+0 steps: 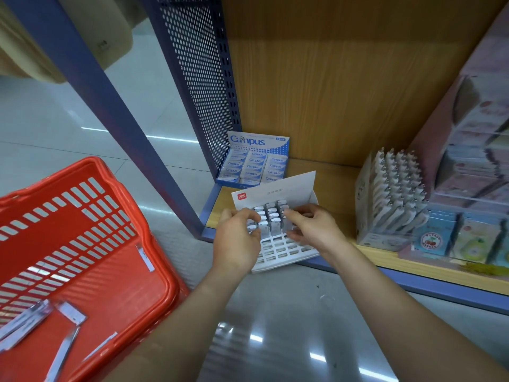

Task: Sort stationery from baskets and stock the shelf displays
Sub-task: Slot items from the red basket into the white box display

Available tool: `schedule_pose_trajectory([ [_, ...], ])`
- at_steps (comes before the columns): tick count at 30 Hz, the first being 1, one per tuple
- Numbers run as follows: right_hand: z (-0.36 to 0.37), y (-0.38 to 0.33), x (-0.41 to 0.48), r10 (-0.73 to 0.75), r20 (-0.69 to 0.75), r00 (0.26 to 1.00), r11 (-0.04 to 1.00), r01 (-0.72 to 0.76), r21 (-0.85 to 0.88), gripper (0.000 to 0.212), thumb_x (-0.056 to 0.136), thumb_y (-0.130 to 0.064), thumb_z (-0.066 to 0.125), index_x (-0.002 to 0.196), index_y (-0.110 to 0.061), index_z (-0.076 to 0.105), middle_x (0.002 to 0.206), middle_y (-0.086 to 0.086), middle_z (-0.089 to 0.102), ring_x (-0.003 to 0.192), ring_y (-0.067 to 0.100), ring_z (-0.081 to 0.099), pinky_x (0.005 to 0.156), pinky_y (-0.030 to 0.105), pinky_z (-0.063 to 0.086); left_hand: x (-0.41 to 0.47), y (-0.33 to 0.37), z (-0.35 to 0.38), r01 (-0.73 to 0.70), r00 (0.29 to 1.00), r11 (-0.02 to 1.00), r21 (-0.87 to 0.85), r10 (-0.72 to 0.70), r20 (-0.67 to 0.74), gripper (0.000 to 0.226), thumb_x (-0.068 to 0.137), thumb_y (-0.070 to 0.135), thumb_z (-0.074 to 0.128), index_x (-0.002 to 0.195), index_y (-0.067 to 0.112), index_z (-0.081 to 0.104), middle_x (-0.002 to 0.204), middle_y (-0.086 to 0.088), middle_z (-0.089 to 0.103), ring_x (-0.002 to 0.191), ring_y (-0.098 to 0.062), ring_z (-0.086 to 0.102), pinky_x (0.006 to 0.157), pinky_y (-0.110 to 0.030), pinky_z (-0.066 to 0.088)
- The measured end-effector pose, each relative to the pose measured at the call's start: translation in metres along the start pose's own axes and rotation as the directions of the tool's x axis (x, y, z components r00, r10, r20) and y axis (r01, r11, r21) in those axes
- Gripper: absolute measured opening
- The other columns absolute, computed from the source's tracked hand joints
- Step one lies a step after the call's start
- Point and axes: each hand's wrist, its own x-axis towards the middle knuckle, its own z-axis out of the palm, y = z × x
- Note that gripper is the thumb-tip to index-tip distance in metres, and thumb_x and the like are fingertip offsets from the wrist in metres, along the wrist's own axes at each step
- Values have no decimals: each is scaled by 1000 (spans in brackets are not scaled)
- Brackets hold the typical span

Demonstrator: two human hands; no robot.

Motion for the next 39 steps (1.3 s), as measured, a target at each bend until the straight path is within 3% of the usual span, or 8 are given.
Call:
schedule_pose_trajectory([
  [4,-16,-24,-12,-245,-72,967,886,194,-421,30,86,-48,62,104,-24,56,95,-3,65,83,24,68,79,40,56,-3,26,-18,-163,986,985,50,164,-15,24,88,13,65,109,24,66,117,2,51,99,-15,58,87,-17,40],
  [8,-12,-72,-37,-427,7,904,812,387,-437,5,89,-27,59,90,-25,64,82,-3,68,80,22,67,74,34,52,3,77,-61,-403,915,906,132,395,86,19,90,14,57,105,23,66,103,1,62,92,-18,60,83,-32,48],
  [14,14,-133,-79,-410,341,846,732,529,-430,15,94,-12,54,87,-19,66,77,4,69,60,10,62,63,42,55,15,83,-163,-517,851,784,345,426,307,23,88,12,54,101,24,70,72,18,55,72,-5,54,62,-12,34],
  [20,80,-172,-124,-324,630,705,621,662,-420,10,94,-11,57,95,-13,67,77,5,69,64,11,64,61,24,54,-1,-12,-260,-332,941,838,433,262,215,20,85,11,61,96,23,72,75,12,60,75,-8,57,71,-17,40],
  [27,227,-155,-144,-26,823,567,504,719,-479,15,92,-2,52,102,-9,62,84,12,69,68,18,65,60,29,51,-39,-186,-304,-64,974,844,533,-64,218,18,85,14,58,94,17,74,95,0,74,93,-17,67,71,-22,41],
  [33,311,-84,-111,82,732,677,162,715,-680,34,88,-17,60,122,-14,62,114,12,69,98,21,64,77,22,44,-65,-296,-260,64,927,843,534,-248,281,19,84,29,62,87,12,68,94,-8,71,94,-28,66,72,-30,47],
  [36,336,-50,-85,21,615,788,198,600,-775,48,90,-21,59,136,-8,49,135,13,56,123,25,54,94,25,40,-71,-321,-224,117,903,834,538,-315,291,39,86,45,62,106,12,59,113,-11,66,106,-29,62,80,-33,48],
  [39,348,-24,-62,-27,467,884,308,451,-837,51,89,-20,58,135,-7,41,134,15,55,121,29,55,90,28,42,-71,-334,-202,90,907,844,529,-289,307,46,91,52,53,116,14,49,114,-12,65,105,-30,62,82,-36,49],
])
